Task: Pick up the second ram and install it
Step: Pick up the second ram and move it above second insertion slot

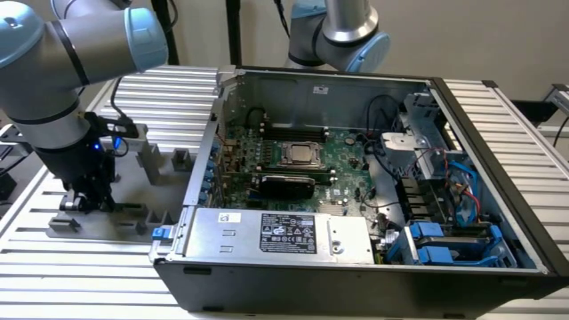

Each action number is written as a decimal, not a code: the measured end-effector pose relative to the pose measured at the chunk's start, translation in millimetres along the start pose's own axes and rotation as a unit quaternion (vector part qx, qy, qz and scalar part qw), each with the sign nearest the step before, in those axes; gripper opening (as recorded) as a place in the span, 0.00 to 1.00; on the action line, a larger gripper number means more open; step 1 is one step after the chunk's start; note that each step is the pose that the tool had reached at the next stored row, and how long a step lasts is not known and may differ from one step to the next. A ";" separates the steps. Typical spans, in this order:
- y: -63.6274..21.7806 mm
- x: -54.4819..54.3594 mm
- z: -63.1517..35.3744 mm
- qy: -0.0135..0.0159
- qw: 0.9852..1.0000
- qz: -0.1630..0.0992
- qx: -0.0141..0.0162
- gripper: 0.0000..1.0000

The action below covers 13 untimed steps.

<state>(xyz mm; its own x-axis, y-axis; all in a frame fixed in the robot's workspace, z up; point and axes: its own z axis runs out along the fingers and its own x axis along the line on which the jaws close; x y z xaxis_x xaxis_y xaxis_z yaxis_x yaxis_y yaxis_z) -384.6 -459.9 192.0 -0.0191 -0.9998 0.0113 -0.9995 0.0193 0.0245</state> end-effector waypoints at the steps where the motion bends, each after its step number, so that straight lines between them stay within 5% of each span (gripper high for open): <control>1: 0.0 0.0 0.0 0.000 1.000 0.000 0.000 0.14; 13: 0.1 0.0 -3.9 0.000 1.000 0.000 0.000 0.14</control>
<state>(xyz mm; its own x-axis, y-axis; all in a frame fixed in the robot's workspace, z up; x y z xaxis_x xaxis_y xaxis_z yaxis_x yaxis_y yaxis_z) -384.7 -459.9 195.9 -0.0191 -0.9998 0.0113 -0.9995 0.0194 0.0246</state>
